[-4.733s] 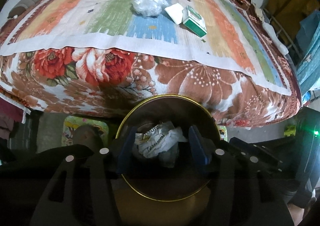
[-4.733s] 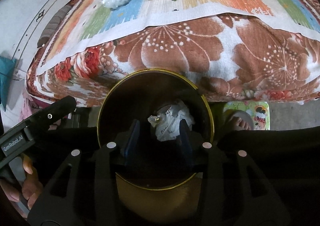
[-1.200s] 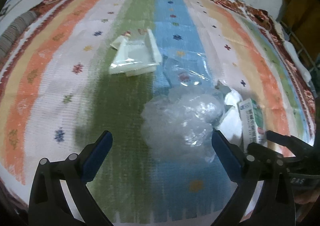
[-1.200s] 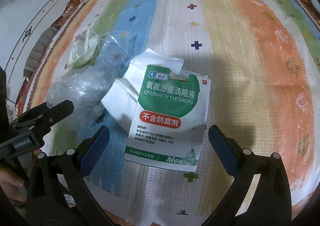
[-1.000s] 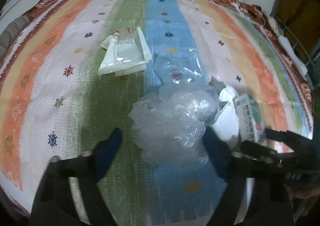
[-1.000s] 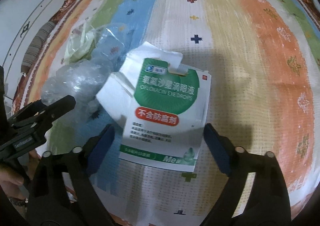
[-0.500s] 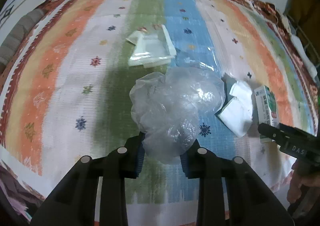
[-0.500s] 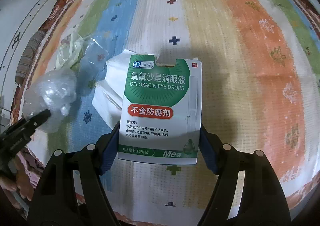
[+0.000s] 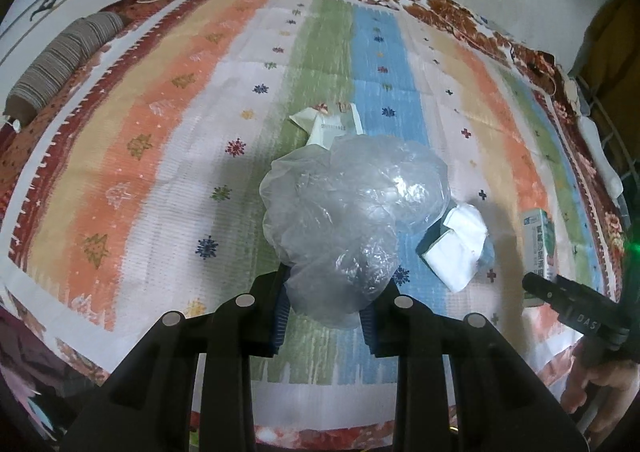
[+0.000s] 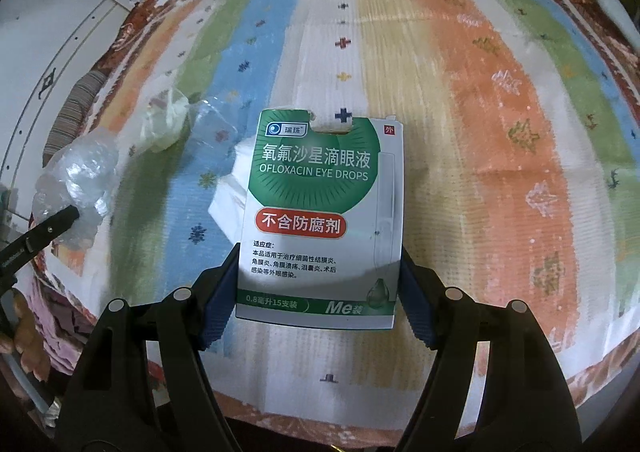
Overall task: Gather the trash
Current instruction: 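Lift the eye drops box and clear bag and carry both to the bin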
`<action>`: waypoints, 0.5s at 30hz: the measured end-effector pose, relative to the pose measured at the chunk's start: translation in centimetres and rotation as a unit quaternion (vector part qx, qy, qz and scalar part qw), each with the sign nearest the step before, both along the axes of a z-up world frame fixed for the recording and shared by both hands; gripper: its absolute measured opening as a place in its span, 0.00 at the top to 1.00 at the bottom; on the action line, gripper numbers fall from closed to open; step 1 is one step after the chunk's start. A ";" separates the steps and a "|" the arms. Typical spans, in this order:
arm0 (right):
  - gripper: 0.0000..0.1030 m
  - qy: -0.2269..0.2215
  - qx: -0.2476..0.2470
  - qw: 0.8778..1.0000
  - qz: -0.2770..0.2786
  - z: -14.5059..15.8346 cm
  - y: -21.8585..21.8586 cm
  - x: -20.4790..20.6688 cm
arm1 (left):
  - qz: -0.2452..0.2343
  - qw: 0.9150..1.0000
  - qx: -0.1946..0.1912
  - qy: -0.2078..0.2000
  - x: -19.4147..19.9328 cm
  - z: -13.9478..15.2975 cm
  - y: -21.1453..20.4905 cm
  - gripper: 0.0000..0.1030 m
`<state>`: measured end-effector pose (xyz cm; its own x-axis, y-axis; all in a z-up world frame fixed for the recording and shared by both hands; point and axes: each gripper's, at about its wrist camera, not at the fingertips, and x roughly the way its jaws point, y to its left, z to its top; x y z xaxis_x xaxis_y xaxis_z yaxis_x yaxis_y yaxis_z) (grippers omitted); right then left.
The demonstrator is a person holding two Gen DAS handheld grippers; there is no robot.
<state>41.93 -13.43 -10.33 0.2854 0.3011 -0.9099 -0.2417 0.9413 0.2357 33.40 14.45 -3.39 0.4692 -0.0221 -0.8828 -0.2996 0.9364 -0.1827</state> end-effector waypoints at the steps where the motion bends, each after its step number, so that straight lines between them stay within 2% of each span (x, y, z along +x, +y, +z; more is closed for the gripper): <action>1: 0.35 -0.003 0.000 1.000 0.001 0.3 -0.2 -0.2 | -0.001 1.000 0.002 -0.001 -0.2 0.2 -0.2 0.73; 15: 0.35 -0.019 0.011 1.000 0.007 2.9 -0.7 -4.4 | -0.013 1.000 -0.011 -0.013 -2.5 1.5 -2.7 0.73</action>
